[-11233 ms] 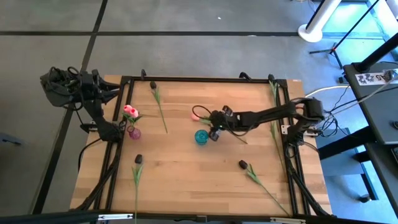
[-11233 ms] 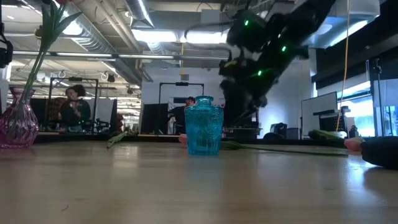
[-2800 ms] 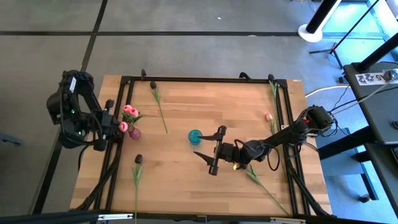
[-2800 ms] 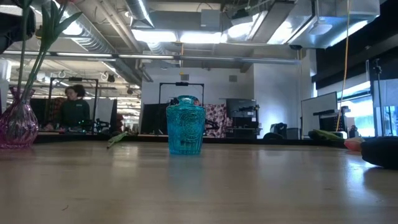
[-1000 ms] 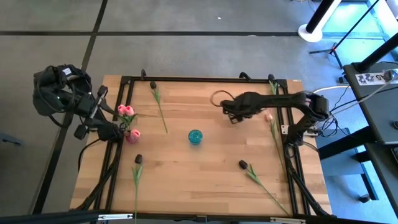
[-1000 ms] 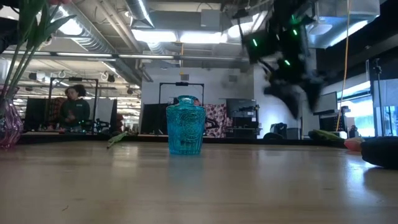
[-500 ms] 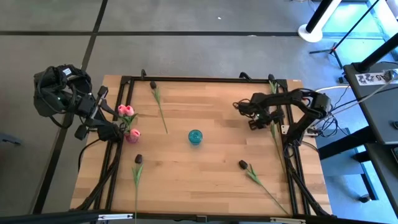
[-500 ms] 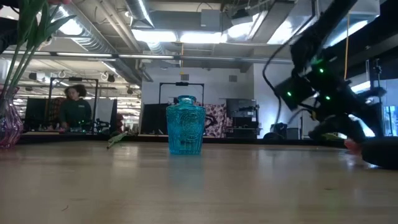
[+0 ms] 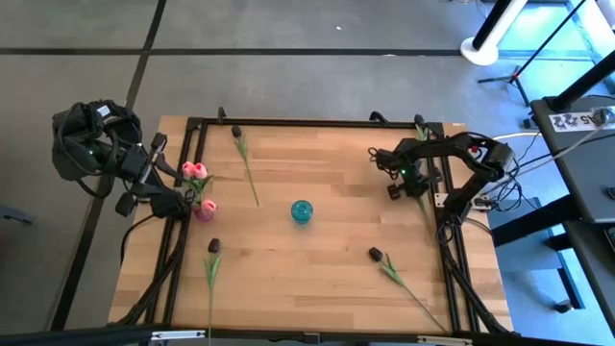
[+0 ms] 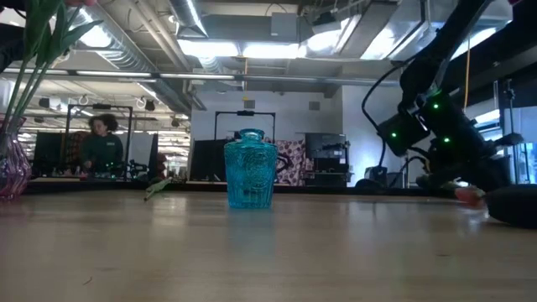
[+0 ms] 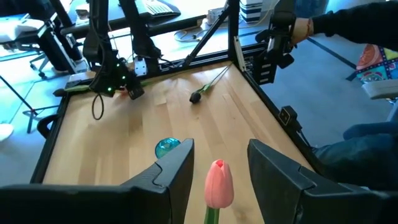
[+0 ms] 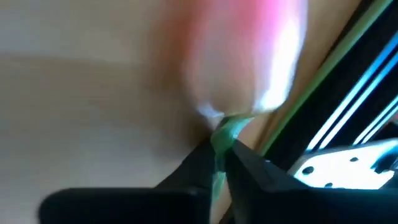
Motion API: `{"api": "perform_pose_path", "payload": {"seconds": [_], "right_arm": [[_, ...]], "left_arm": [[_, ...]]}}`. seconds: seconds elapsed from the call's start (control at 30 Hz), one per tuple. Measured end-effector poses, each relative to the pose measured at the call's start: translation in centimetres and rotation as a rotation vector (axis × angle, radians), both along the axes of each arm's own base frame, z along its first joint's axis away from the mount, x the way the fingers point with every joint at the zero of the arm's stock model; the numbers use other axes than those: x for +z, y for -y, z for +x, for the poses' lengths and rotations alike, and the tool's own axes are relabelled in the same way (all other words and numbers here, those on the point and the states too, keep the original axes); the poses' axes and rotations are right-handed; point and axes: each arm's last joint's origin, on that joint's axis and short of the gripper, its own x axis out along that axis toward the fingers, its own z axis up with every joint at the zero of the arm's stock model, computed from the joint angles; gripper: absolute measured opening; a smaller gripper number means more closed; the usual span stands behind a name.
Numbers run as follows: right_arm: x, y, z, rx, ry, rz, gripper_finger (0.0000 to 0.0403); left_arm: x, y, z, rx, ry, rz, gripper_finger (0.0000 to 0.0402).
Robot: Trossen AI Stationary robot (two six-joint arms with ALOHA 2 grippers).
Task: Sort flowers into vase by color
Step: Put the pink tulip into the purple vase
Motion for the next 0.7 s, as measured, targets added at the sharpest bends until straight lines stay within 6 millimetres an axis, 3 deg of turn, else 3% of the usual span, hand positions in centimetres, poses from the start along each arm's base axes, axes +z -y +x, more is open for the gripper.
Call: {"api": "perform_pose_path", "payload": {"seconds": [0.07,0.27,0.37,0.5,0.7], "right_arm": [[0.3,0.5,0.5,0.014,0.016,-0.042,0.0011],[3.0,1.1,3.6,0.092,0.141,-0.180,0.0019],[6.1,0.5,6.2,0.173,0.266,-0.296,0.0008],[12.0,-1.2,10.4,0.294,0.541,-0.522,0.0013],[19.7,-6.2,16.4,0.587,1.011,-0.842,0.0006]], "left_arm": [[0.0,0.0,0.0,0.000,0.001,0.001,0.0147],[0.0,-0.1,0.0,0.020,0.013,0.008,0.0147],[0.2,-0.2,0.0,0.029,0.029,0.021,0.0147],[1.1,-1.3,-0.4,0.090,0.092,0.003,0.0147],[2.1,-3.9,-1.6,0.186,0.187,-0.035,0.0147]]}}
